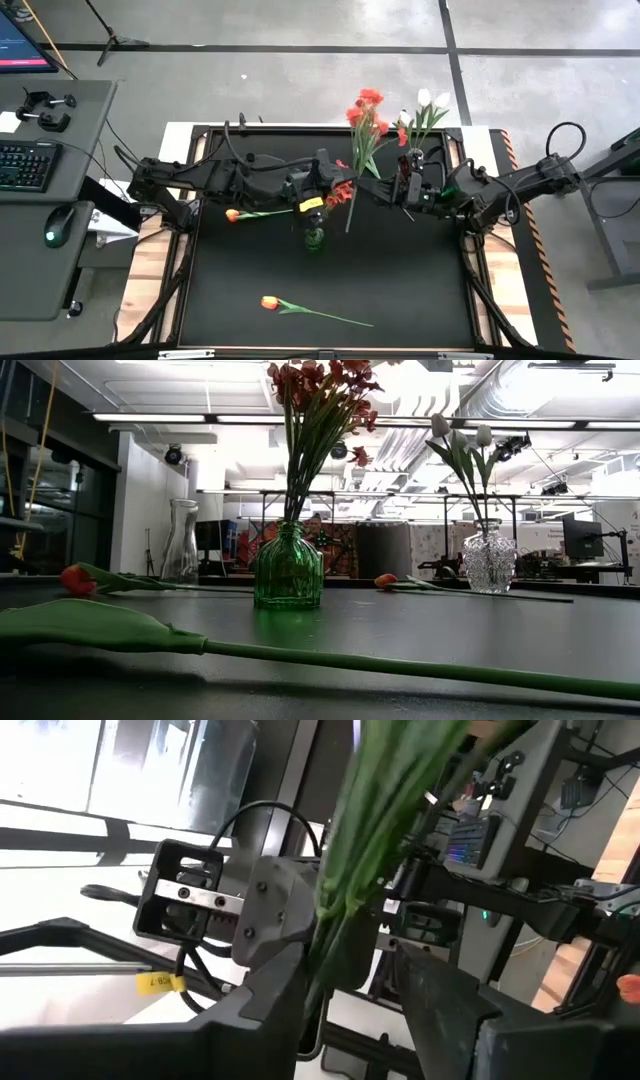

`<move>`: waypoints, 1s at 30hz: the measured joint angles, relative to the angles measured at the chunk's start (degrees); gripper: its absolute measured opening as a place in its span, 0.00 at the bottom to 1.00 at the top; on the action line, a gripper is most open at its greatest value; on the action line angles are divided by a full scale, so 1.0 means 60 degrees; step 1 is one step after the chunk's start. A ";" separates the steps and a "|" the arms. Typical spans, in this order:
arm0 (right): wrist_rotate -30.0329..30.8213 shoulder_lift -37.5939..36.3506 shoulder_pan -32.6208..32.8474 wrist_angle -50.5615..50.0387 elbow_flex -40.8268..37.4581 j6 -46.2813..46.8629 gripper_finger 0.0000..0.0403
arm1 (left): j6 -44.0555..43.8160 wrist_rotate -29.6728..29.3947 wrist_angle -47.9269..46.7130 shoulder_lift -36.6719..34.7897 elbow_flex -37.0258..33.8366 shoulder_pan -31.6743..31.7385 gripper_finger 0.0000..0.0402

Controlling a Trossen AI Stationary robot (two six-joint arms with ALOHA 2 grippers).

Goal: Sort flowers into vase by color
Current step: Put the orange flowers into the green vase

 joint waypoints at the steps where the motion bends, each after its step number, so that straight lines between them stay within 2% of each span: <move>1: 0.0000 0.0003 0.0005 -0.0005 0.0000 -0.0003 0.36 | -0.0011 0.0009 -0.0062 0.0000 0.0000 0.0002 0.00; 10: 0.0194 0.0003 0.0003 0.0056 0.0000 -0.0001 0.35 | -0.0289 0.0338 -0.0089 0.0285 0.0000 0.0136 0.00; 21: 0.0328 0.0003 -0.0011 -0.0065 -0.0004 -0.0043 0.18 | -0.0269 0.0178 -0.0006 0.0393 0.0007 0.0463 0.00; 30: 0.0294 0.0003 -0.0007 -0.0070 -0.0004 -0.0099 0.10 | -0.0453 0.0135 -0.0010 0.0386 0.0007 0.0463 0.00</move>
